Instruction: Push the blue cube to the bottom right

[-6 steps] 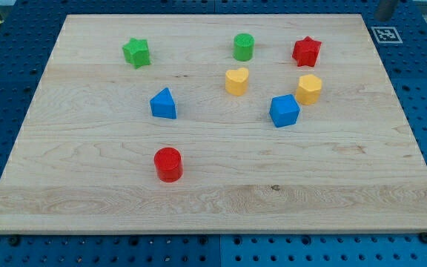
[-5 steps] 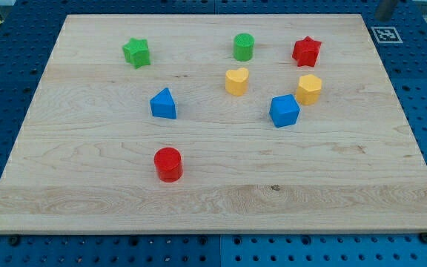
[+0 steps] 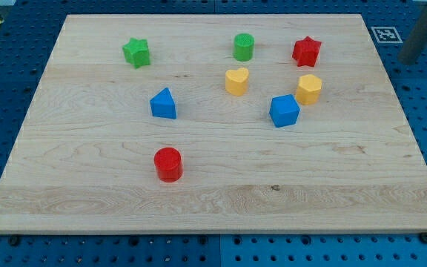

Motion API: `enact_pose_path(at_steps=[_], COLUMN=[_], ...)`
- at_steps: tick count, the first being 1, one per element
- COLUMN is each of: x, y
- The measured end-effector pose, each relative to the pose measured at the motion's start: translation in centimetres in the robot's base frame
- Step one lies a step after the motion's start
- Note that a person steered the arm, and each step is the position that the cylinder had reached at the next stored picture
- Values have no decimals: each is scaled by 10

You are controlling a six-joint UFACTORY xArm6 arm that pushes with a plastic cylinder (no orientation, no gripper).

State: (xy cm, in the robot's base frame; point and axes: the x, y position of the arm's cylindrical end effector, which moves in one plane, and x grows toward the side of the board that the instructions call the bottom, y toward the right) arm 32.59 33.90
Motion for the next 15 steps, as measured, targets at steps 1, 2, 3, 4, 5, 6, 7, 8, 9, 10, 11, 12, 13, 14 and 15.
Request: enact_pose_path(at_steps=[1, 2, 3, 4, 5, 6, 7, 8, 9, 10, 11, 12, 13, 14, 15], x=[21, 43, 57, 73, 73, 73, 77, 91, 116, 148, 163, 145, 141, 157, 176], y=[0, -32, -71, -106, -158, -191, -225, -254, -255, -254, -240, -238, -224, -217, -191])
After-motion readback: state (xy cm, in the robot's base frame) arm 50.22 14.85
